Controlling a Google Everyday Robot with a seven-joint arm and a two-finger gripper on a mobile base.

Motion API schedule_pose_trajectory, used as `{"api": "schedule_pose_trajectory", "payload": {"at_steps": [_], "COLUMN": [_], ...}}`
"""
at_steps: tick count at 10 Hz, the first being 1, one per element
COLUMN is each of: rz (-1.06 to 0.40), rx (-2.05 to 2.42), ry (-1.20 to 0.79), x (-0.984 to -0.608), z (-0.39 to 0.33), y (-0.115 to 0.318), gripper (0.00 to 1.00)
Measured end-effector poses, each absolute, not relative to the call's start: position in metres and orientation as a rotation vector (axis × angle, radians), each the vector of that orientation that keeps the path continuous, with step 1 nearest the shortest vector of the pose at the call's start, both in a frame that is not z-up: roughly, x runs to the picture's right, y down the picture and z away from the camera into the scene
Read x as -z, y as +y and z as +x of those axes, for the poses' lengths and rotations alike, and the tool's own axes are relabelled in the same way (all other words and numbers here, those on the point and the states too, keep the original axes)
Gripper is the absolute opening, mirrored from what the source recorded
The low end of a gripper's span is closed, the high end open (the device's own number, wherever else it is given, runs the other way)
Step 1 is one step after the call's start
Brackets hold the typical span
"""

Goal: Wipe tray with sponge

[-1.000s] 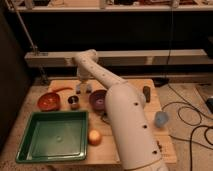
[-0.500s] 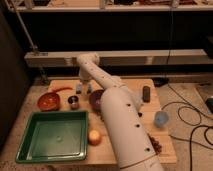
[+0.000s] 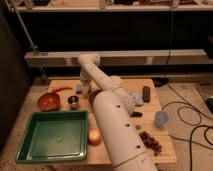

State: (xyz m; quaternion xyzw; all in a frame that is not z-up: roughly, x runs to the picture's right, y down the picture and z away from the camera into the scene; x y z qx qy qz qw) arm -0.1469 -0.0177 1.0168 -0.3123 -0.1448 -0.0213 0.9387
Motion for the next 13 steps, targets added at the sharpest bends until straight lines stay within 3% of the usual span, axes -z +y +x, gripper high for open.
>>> {"api": "schedule_pose_trajectory", "payload": {"at_steps": [3,4,8,13], "rz": [-0.688,-0.705,-0.643,-0.635], "rx": [0.044,0.047,-0.079,-0.082], "ry": [-0.328,-0.342,-0.374,-0.375], "x": [-1.009,-1.003,-0.968,-0.968], "z": [-0.144,-0.145,-0.101,-0.102], "y": [-0.022,-0.026,-0.086,-0.089], "gripper": [0.2,0.15,0.13,0.13]}}
